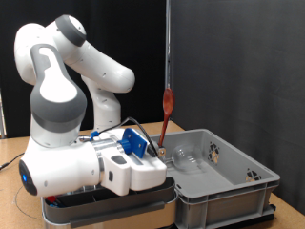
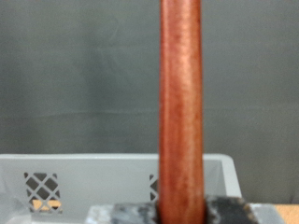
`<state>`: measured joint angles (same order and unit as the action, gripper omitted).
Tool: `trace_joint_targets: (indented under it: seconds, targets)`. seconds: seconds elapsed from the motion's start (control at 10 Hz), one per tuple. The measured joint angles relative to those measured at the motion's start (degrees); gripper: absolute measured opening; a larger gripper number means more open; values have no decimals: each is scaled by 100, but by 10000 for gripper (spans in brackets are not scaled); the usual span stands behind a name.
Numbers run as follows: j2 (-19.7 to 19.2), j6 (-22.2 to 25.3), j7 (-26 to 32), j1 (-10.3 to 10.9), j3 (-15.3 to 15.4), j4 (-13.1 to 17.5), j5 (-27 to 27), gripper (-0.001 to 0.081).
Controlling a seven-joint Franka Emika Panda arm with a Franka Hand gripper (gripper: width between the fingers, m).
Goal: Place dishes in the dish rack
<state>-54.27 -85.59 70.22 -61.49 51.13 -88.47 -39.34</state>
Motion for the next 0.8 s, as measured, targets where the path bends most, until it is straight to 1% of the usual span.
trace_joint_targets:
  seconds: [0.3,0.5,0.6,0.8]
  targets:
    - [-226,7,-106,298,-206,269,293,100]
    - [-258,-47,-119,506,-368,416,702,100]
    - [-258,-85,-118,575,-410,465,803,100]
    - [-261,-146,-117,632,-453,529,863,100]
